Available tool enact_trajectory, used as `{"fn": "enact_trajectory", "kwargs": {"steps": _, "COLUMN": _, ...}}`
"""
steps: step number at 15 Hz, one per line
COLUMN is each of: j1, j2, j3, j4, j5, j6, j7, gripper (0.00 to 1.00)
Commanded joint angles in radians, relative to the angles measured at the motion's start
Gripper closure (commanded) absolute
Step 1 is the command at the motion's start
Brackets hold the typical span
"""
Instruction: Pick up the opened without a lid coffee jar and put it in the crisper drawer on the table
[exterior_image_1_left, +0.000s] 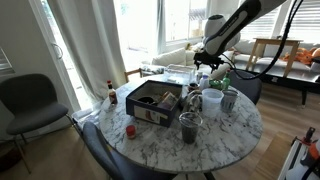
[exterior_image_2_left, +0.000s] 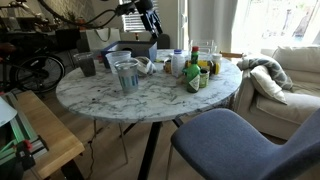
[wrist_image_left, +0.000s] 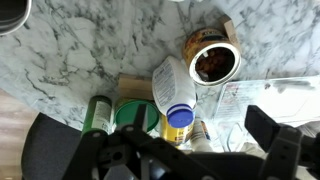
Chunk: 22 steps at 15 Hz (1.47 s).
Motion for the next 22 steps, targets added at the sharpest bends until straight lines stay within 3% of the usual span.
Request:
{"fn": "enact_trajectory", "kwargs": {"steps": 1, "j1": 0.026, "j2": 0.001, "j3": -0.027, "j4": 0.001, "j5": 0.012, "j6": 0.0, "j7": -0.01, "gripper": 0.0}}
{"fn": "enact_trajectory", "kwargs": {"steps": 4, "j1": 0.023, "j2": 0.087, "j3": 0.002, "j4": 0.084, "j5": 0.105, "j6": -0.051, "j7": -0.097, "gripper": 0.0}}
{"fn": "enact_trajectory", "kwargs": {"steps": 13, "j1": 0.095, "j2": 0.36, "j3": -0.02, "j4": 0.348, "j5": 0.14, "j6": -0.211, "j7": -0.137, "gripper": 0.0}}
{"fn": "enact_trajectory", "kwargs": {"steps": 22, "j1": 0.084, "j2": 0.52, "j3": -0.03, "j4": 0.529, "j5": 0.189, "j6": -0.283, "j7": -0.189, "gripper": 0.0}}
